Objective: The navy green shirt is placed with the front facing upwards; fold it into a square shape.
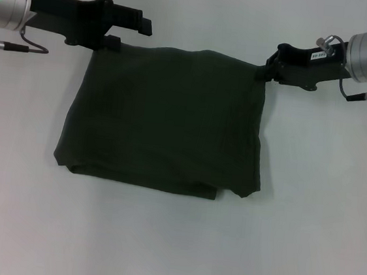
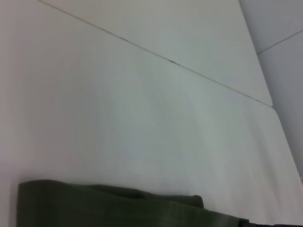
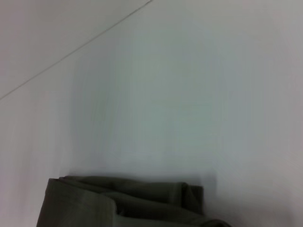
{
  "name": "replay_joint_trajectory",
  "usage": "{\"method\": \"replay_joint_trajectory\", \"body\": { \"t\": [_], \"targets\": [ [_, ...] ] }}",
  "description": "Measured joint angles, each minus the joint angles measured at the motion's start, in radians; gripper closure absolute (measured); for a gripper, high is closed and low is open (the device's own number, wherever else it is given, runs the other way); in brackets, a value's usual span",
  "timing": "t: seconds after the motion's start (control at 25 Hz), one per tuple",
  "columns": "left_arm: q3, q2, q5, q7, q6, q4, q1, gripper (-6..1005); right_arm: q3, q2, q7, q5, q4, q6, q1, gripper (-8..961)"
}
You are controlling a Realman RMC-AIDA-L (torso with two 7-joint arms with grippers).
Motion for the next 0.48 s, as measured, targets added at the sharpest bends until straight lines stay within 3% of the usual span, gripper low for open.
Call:
{"method": "replay_joint_trajectory", "body": {
  "t": [0.48],
  "targets": [
    [0.0,-0.001,0.0,-0.002,-0.001,0.0,0.0,172,0.0,-0.018,0.031,0.001,-0.006,-0.026,-0.01,922]
  ]
}}
